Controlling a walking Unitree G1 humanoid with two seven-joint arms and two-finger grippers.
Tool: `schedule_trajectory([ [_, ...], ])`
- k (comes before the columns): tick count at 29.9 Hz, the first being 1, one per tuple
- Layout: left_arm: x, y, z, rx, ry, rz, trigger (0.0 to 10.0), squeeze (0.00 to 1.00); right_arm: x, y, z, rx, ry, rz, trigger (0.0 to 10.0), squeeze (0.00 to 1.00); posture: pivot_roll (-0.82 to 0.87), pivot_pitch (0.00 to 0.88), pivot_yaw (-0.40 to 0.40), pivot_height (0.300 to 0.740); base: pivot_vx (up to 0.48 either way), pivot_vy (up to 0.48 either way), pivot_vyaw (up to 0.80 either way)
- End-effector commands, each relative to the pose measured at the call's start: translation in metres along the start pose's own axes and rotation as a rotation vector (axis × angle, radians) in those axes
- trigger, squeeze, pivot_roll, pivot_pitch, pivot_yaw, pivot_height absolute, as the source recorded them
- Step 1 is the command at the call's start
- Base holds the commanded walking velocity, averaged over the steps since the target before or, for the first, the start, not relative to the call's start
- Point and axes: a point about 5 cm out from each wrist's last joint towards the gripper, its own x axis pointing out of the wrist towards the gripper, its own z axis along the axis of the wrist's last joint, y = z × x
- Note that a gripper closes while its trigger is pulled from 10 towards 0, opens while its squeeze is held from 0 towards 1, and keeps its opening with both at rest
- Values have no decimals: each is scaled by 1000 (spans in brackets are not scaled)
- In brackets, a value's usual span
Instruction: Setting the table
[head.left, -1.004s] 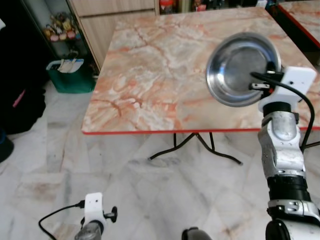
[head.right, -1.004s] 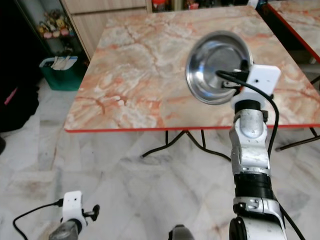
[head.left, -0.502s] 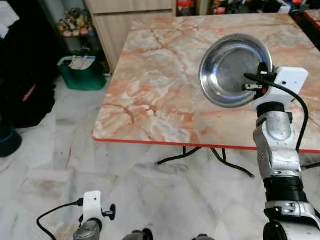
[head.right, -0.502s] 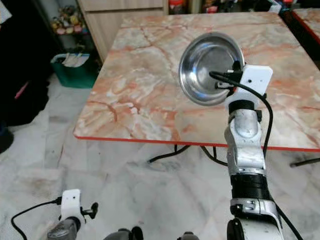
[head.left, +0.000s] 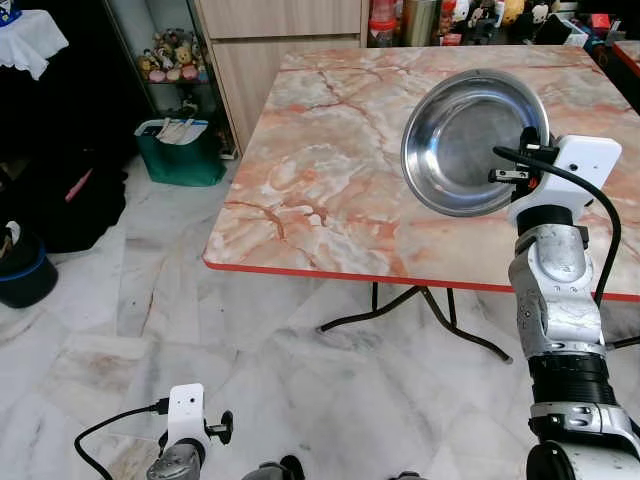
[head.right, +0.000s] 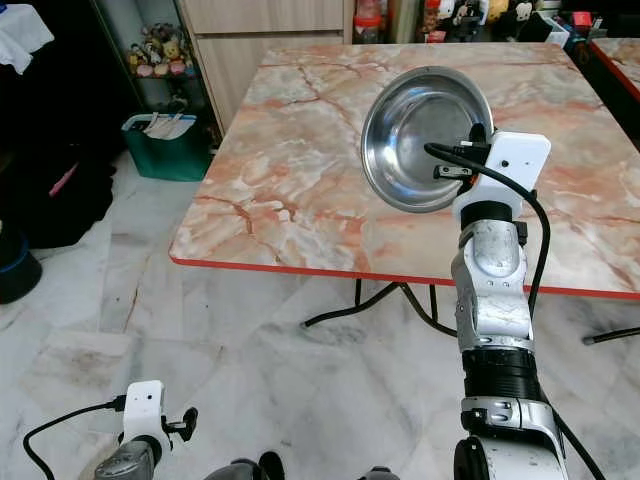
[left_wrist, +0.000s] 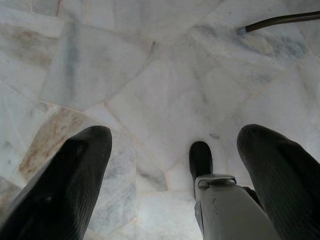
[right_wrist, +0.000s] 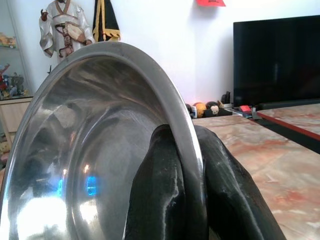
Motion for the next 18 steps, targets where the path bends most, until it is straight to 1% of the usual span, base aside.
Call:
schedule_trajectory([
  [1, -2, 6, -8, 10, 38, 10, 10000, 0, 1, 3, 5, 7, -22, 9, 10000, 0, -88, 124, 71, 740, 240, 0, 0],
  [18, -2, 5, -6, 5, 29, 13, 10000, 0, 2, 2, 6, 7, -21, 8, 10000, 0, -83, 132, 65, 740, 259, 0, 0],
])
